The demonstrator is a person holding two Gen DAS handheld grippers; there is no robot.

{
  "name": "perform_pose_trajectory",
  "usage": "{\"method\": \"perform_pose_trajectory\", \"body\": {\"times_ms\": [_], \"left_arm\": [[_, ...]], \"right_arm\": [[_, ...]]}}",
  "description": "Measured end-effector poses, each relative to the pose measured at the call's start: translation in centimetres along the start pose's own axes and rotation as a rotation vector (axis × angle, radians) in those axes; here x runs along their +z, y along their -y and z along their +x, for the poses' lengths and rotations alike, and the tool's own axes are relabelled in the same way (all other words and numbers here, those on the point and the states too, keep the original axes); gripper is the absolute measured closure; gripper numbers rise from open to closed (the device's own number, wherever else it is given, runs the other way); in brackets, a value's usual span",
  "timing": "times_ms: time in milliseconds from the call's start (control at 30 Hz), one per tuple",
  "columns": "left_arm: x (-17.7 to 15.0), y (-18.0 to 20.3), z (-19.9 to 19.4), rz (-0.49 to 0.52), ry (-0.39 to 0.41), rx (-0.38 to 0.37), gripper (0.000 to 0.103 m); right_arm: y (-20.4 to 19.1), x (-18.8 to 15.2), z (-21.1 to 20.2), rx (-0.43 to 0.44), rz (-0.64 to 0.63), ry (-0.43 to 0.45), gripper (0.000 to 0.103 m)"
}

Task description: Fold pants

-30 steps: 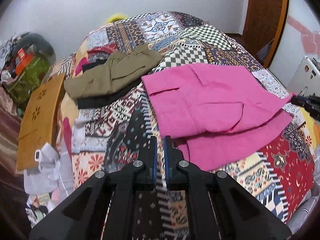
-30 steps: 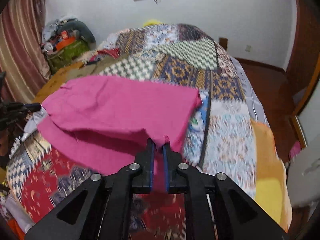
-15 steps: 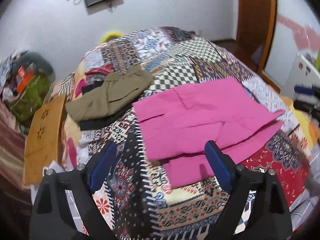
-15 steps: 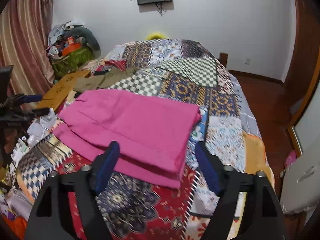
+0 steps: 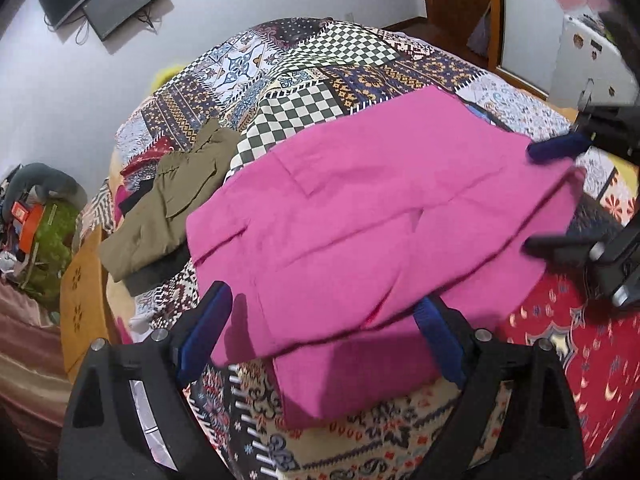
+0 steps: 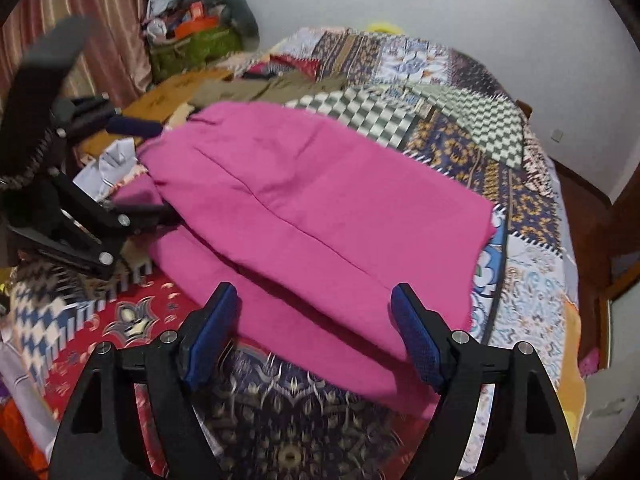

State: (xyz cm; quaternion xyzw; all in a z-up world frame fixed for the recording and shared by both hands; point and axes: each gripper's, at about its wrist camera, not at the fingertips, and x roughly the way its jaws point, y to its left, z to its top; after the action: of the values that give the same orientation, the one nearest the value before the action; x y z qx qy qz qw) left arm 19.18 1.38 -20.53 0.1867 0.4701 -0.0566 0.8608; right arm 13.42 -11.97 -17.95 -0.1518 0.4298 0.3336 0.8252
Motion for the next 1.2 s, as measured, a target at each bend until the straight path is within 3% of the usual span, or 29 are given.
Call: {"method": "perform_pose_trajectory", "body": {"times_ms": [100,167,200,233,267,333,367,400,500,667,1200], "left_arm": [[0.6,-0.3,0.6,-0.028,-0.020,-0.054,0.012],[0.6,-0.3,0.9,-0.046,-0.027,-0.125,0.012],[0.6,-0.1,0.9,-0.047,-0.026,-0.141,0.012],[0.6,0.0,0.9,-0.045,-0.021,-0.142,0.014],[0.6,0.2,0.8,-0.040,-0.013,-0.134,0.020],[0.6,0.5,0.6,-0.032,0.003,-0.103,0.037],[0.6,0.7,0.5,-0.026,0.020,-0.068,0.062],[0.7,0.8,0.3,-0.019,0.031,-0.031,0.081],[1.0,0.9,-0.8,-0.026,0.079,-0.012,0.088],[1.1,1.5,-2.8,-0.017,0.115,-0.039,0.089],[-1.6,3.0,-2.6,-0.069,0.046,-0.108,0.088]], "right_arm": [[0.3,0.6,1.0,0.035,0.010,-0.002,0.028],[0.4,0.8,1.1,0.056,0.017,0.016,0.050],[0.7,1.0,1.2,0.066,0.027,0.018,0.058],[0.9,1.2,1.2,0.070,0.039,0.019,0.072],[1.3,1.4,1.1,0.083,0.062,0.028,0.082],[1.8,1.5,0.5,0.112,0.092,0.063,0.091],[1.9,1.6,0.2,0.109,0.092,0.082,0.094],[2.0,1.7,-0.2,0.103,0.087,0.094,0.094],[2.0,1.8,-1.4,0.088,0.058,0.130,0.096],[1.9,1.0,-3.2,0.056,0.025,0.162,0.096],[1.3,-2.9,-3.1,0.070,0.060,0.092,0.095]]}}
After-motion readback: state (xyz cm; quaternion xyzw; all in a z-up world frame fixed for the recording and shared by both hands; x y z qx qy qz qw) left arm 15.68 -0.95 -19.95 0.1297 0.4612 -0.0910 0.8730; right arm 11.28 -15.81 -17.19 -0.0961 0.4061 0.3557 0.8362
